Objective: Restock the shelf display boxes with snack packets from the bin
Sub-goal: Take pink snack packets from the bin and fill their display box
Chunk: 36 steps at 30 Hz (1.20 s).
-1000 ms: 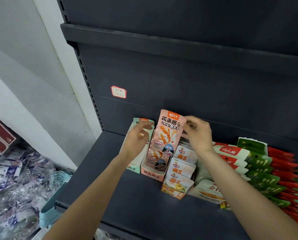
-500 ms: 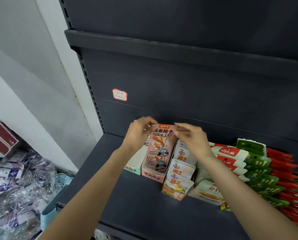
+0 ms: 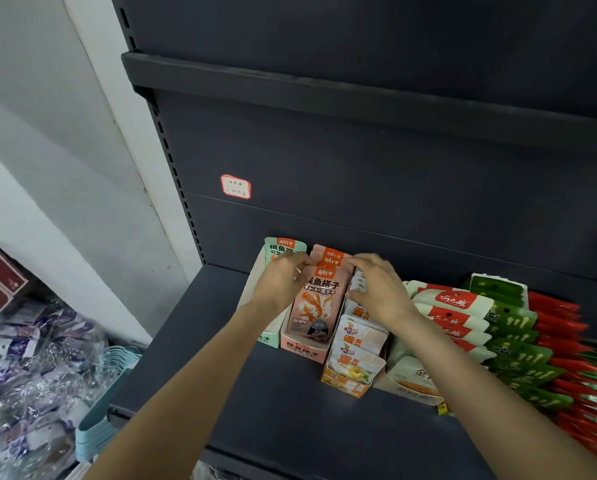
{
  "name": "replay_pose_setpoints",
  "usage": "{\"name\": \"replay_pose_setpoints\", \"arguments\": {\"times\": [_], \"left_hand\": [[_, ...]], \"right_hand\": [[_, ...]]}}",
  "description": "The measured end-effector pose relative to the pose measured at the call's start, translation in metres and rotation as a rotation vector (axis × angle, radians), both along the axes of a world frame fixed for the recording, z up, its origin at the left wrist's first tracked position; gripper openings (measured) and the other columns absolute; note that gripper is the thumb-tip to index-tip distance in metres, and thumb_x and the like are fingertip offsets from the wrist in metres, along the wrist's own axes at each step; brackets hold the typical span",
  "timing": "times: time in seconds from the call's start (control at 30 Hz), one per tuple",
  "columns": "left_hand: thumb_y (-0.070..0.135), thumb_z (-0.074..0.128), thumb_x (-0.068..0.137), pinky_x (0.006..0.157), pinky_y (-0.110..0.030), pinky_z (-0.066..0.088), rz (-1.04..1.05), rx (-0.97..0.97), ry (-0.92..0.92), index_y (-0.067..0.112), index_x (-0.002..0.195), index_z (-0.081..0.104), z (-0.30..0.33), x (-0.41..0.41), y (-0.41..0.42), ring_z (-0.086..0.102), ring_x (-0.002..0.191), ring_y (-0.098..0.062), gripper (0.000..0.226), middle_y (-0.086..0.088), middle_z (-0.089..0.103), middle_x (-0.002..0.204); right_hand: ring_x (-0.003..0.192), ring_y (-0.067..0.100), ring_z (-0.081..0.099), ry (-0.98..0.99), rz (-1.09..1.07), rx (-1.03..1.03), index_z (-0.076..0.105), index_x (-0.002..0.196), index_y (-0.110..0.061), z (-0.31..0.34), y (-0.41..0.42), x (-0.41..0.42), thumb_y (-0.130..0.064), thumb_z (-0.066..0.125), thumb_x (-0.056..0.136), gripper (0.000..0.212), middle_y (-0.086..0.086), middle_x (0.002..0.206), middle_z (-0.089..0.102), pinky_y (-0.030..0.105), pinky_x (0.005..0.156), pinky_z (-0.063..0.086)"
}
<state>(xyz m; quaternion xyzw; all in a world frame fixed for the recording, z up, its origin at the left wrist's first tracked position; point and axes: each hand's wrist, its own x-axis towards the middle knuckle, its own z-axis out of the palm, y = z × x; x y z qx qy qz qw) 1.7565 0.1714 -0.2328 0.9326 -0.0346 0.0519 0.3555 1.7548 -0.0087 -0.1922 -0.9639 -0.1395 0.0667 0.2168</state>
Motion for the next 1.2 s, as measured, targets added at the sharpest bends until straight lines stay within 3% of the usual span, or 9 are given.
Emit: {"name": "replay_pose_setpoints", "arguments": {"times": [0.23,0.33,0.47,0.57,0.67,0.87,1.03,1.2], "left_hand": [[0.021,0.056,0.092,0.090,-0.034,0.049,0.039,0.156,-0.077,0.022,0.120,0.057,0.012,-0.011,0.000,0.057,0.106,-0.021,0.028,-0.002,0.055,0.127],[0.025,0.055,0.093,0.090,-0.036,0.049,0.067,0.130,-0.113,0.020,0.121,0.057,0.024,-0.027,0.002,0.057,0.106,-0.019,0.028,-0.001,0.058,0.123],[0.023,0.053,0.093,0.078,-0.031,0.052,0.110,0.055,-0.108,0.019,0.113,0.060,0.042,-0.064,0.001,0.061,0.088,-0.013,0.021,0.000,0.065,0.108],[0.027,0.049,0.096,0.065,-0.024,0.046,0.151,0.107,-0.084,0.019,0.113,0.059,0.051,-0.109,-0.003,0.058,0.079,-0.011,0.022,0.002,0.066,0.105],[0.032,0.047,0.096,0.064,-0.025,0.044,0.209,0.135,-0.068,0.020,0.112,0.058,0.050,-0.165,-0.008,0.058,0.079,-0.013,0.023,0.003,0.066,0.102],[0.030,0.054,0.091,0.068,-0.036,0.050,0.315,0.123,0.027,0.021,0.101,0.061,0.006,-0.289,-0.002,0.062,0.079,-0.025,0.015,0.000,0.066,0.084],[0.027,0.054,0.093,0.071,-0.036,0.053,0.379,0.147,0.199,0.020,0.106,0.062,-0.045,-0.380,0.026,0.064,0.085,-0.022,0.017,0.000,0.069,0.096],[0.019,0.055,0.092,0.076,-0.035,0.053,0.410,0.092,0.330,0.017,0.110,0.063,-0.095,-0.455,0.074,0.064,0.087,-0.022,0.019,-0.003,0.065,0.102]], "right_hand": [[0.133,0.021,0.032,-0.015,-0.009,-0.004,0.038,0.143,-0.018,0.004,0.004,-0.006,-0.015,0.064,0.088,0.061,0.002,0.144,0.036,0.036,0.113,0.026],[0.133,0.020,0.033,-0.063,-0.009,0.050,0.040,0.141,-0.017,0.012,0.005,-0.019,-0.014,0.062,0.089,0.057,0.001,0.144,0.037,0.034,0.113,0.027],[0.129,0.015,0.041,-0.101,0.004,0.152,0.048,0.135,-0.021,0.023,0.005,-0.055,-0.016,0.059,0.091,0.046,-0.003,0.138,0.045,0.029,0.106,0.034],[0.117,0.014,0.051,-0.100,0.036,0.169,0.052,0.131,-0.022,0.026,0.005,-0.092,-0.018,0.055,0.093,0.038,-0.003,0.131,0.050,0.024,0.097,0.038],[0.110,0.017,0.055,-0.057,0.091,0.209,0.056,0.126,-0.021,0.018,0.004,-0.134,-0.020,0.053,0.094,0.032,-0.001,0.124,0.054,0.031,0.093,0.045],[0.108,0.014,0.057,0.103,0.265,0.189,0.056,0.126,-0.021,-0.024,0.011,-0.228,-0.020,0.053,0.094,0.032,-0.001,0.120,0.056,0.035,0.092,0.048],[0.110,0.019,0.058,0.236,0.334,0.182,0.056,0.125,-0.018,-0.070,0.045,-0.303,-0.017,0.053,0.093,0.032,0.003,0.122,0.057,0.038,0.092,0.048],[0.123,0.022,0.049,0.373,0.343,0.208,0.050,0.133,-0.015,-0.116,0.092,-0.370,-0.015,0.051,0.094,0.038,0.008,0.131,0.052,0.030,0.102,0.037]]}}
